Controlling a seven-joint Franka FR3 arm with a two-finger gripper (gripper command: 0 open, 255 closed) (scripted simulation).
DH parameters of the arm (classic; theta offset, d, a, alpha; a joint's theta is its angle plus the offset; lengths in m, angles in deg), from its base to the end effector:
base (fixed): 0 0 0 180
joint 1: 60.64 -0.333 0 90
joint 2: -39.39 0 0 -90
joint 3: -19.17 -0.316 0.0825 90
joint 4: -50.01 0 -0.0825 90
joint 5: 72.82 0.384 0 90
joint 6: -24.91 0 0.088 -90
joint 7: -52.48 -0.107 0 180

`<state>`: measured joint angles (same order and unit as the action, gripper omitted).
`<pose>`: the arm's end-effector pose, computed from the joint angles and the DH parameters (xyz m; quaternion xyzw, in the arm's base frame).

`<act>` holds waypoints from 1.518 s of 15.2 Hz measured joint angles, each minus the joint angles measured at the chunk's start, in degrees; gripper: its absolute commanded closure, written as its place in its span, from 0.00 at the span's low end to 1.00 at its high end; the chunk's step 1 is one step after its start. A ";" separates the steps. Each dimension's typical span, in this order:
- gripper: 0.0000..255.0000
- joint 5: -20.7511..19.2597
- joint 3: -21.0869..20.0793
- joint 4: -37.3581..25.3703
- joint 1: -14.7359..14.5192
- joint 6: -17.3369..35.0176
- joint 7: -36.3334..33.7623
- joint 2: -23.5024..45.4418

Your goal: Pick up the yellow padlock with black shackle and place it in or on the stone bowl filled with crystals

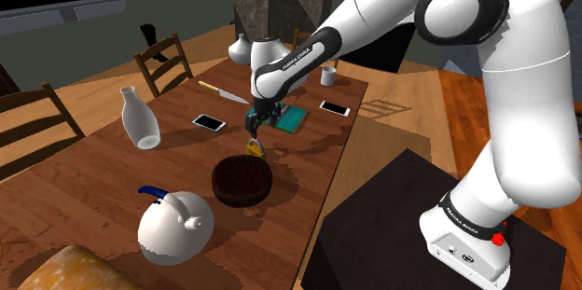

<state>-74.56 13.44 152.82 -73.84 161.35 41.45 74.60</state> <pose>0.6194 0.2073 0.2057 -0.9972 -0.0713 0.0165 0.0148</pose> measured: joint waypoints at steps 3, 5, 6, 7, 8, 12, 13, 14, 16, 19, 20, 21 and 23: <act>0.00 -0.29 -0.11 -5.87 -1.00 -0.11 -0.37 5.51; 0.00 -0.41 -0.03 -6.86 -1.20 0.75 -0.43 7.31; 0.00 -0.46 0.01 -7.24 -1.28 1.17 -0.46 8.10; 0.00 -0.50 0.04 -7.49 -1.33 1.50 -0.48 8.67; 0.00 -0.54 0.07 -7.60 -1.44 1.95 -0.57 9.23; 0.00 -0.64 0.16 -7.97 -1.60 3.00 -0.66 10.64; 0.00 -0.64 0.17 -8.00 -1.61 3.04 -0.67 10.71; 0.00 -0.64 0.17 -8.04 -1.61 3.06 -0.67 10.75; 0.00 -0.65 0.17 -8.06 -1.61 3.07 -0.67 10.78; 1.00 -0.65 0.17 -8.06 -1.61 3.07 -0.67 10.78; 1.00 -0.65 0.18 -8.06 -1.61 3.07 -0.67 10.77; 1.00 -0.65 0.17 -8.08 -1.61 3.05 -0.68 10.71; 1.00 -0.65 0.18 -8.11 -1.61 3.04 -0.67 10.70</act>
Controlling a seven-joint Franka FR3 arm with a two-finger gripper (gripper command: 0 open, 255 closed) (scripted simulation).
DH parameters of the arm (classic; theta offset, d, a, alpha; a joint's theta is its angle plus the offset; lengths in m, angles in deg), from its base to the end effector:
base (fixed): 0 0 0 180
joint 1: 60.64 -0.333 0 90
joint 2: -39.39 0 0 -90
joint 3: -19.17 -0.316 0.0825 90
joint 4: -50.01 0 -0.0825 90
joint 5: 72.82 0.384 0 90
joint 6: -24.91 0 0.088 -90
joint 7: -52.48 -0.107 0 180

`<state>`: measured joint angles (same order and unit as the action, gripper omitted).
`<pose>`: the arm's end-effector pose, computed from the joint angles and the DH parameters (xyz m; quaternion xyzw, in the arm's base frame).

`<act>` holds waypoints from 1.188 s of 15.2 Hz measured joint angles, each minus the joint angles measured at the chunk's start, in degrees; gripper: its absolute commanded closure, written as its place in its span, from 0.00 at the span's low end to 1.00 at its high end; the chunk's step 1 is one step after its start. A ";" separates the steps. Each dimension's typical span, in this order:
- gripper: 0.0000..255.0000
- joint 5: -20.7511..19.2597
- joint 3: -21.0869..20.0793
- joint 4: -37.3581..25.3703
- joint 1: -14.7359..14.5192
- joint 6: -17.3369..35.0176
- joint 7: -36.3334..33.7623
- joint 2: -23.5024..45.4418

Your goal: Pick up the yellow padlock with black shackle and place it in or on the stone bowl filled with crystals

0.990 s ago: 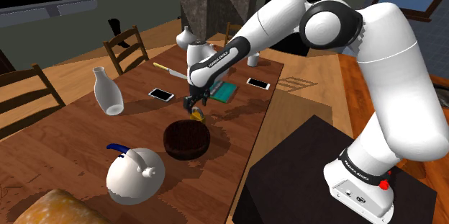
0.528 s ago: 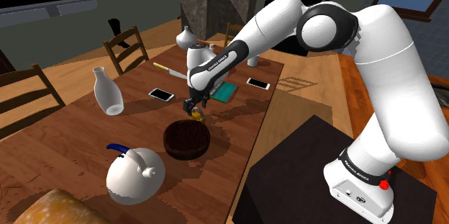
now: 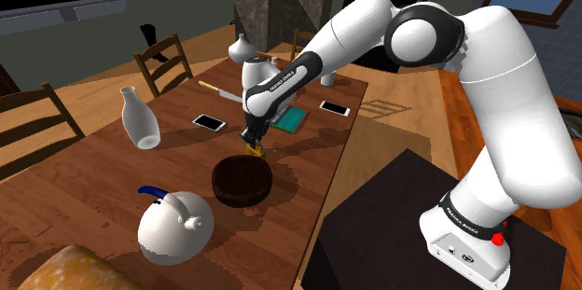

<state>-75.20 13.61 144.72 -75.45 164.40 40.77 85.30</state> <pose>0.6381 0.2297 0.1425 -0.9968 -0.0770 0.0135 0.0186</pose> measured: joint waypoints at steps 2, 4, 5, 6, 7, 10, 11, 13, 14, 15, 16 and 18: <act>1.00 0.00 0.01 0.04 0.01 0.01 0.00 -0.03; 1.00 0.00 0.02 -0.01 0.01 0.00 -0.01 0.01; 1.00 0.02 -0.01 0.13 0.04 -0.17 0.02 -0.24; 1.00 0.04 -0.05 0.35 0.03 -0.40 -0.01 -0.66; 1.00 0.07 -0.08 0.19 0.11 -0.87 0.08 -0.96; 1.00 0.19 -0.22 0.73 0.13 -2.13 -0.01 -2.77; 1.00 0.22 -0.25 0.63 0.14 -2.65 -0.03 -3.19; 1.00 0.32 -0.35 1.16 0.24 -3.53 0.01 -4.59; 1.00 0.35 -0.39 1.32 0.19 -3.88 -0.08 -5.13; 1.00 0.39 -0.43 1.26 0.24 -4.36 -0.04 -5.54; 1.00 0.46 -0.46 1.57 0.41 -4.82 0.12 -6.29; 1.00 0.54 -0.53 1.67 0.50 -5.77 0.15 -7.35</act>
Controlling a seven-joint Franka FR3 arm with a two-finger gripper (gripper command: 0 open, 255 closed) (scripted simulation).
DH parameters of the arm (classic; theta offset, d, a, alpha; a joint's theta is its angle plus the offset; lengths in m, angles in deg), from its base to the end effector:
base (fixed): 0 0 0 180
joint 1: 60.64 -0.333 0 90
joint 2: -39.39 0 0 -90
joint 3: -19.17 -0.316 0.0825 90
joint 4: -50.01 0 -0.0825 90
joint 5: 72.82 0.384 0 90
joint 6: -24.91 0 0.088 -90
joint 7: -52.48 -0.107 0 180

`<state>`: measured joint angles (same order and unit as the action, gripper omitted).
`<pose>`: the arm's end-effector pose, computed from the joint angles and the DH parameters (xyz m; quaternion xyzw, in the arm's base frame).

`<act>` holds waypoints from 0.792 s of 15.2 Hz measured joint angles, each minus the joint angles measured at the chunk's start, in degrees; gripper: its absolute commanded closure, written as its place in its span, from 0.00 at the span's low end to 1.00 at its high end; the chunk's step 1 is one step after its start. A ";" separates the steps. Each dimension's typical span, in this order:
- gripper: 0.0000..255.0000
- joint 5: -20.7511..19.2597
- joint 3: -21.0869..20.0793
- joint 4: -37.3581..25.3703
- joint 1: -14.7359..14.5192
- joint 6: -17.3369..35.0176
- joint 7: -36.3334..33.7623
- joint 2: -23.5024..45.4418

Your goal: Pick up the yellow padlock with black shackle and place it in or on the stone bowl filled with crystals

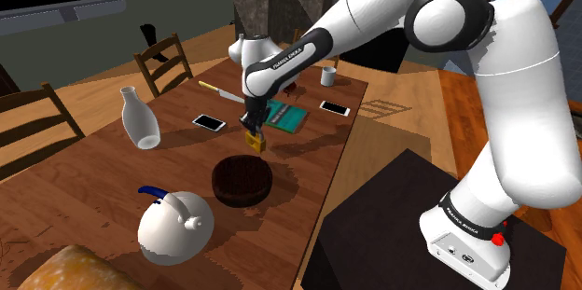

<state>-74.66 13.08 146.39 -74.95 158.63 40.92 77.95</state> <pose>0.6379 0.2288 0.2091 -0.9968 -0.0770 0.0143 0.0185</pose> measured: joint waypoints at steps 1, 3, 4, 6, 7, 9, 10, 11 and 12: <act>1.00 0.04 -0.04 -0.06 0.04 -0.57 0.03 -0.51; 1.00 0.13 -0.14 0.13 -0.01 -1.54 -0.11 -1.68; 1.00 0.17 -0.17 -0.02 0.04 -2.06 -0.06 -2.05; 1.00 0.25 -0.25 0.00 0.02 -3.09 -0.14 -3.10; 1.00 0.31 -0.29 0.28 0.12 -3.51 -0.06 -3.79; 1.00 0.40 -0.36 -0.13 0.16 -4.80 -0.06 -4.68; 1.00 0.44 -0.38 -0.21 0.20 -5.28 -0.02 -5.09; 1.00 0.48 -0.41 -0.29 0.24 -5.79 0.01 -5.51; 1.00 0.54 -0.42 -0.51 0.32 -6.46 0.09 -5.96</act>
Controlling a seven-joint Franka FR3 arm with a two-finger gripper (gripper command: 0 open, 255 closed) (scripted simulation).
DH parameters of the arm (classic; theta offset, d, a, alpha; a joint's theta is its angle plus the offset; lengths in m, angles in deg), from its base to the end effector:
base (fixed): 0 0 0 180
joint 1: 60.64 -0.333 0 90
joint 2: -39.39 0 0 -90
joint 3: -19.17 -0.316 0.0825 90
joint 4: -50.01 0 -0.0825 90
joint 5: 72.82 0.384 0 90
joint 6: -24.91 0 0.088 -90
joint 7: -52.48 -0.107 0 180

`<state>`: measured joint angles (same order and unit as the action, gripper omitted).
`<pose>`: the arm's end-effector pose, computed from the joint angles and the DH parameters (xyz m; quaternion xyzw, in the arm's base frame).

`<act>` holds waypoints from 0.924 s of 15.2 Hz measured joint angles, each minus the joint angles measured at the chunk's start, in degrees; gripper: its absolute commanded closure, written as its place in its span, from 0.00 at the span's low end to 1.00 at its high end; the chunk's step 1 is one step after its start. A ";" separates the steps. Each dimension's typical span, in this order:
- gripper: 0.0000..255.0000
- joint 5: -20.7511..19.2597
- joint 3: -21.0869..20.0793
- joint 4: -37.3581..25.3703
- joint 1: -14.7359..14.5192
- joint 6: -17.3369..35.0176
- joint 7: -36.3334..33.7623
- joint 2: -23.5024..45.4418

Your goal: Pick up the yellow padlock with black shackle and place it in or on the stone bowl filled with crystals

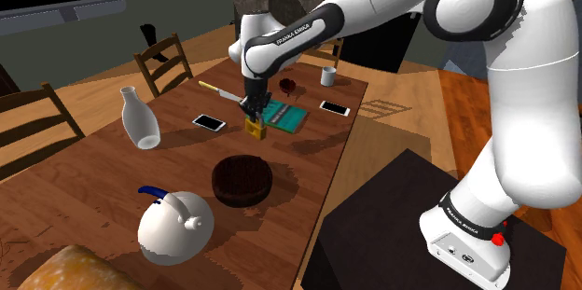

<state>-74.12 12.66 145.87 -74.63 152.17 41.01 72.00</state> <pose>0.6379 0.2287 0.2737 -0.9968 -0.0770 0.0143 0.0184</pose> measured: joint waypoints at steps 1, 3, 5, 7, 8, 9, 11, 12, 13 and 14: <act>1.00 0.05 -0.03 0.02 0.04 -0.44 0.03 -0.46; 1.00 0.14 -0.09 0.02 0.08 -1.38 0.02 -1.40; 1.00 0.23 -0.17 -0.31 0.11 -2.62 0.02 -2.32; 1.00 0.26 -0.20 -1.02 0.06 -3.71 -0.06 -2.72; 1.00 0.26 -0.34 -0.62 -0.29 -3.88 -0.58 -3.29; 1.00 0.26 -0.55 0.55 -0.78 -3.50 -1.28 -4.11; 1.00 0.20 -1.11 2.35 -2.17 -3.25 -3.26 -5.70; 1.00 0.13 -1.38 2.93 -2.91 -3.05 -4.30 -6.13; 1.00 0.02 -1.70 3.53 -3.80 -2.70 -5.54 -6.41; 1.00 0.03 -2.04 4.56 -4.55 -2.65 -6.66 -7.38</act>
<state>-74.09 10.62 150.44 -79.17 149.52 34.35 64.61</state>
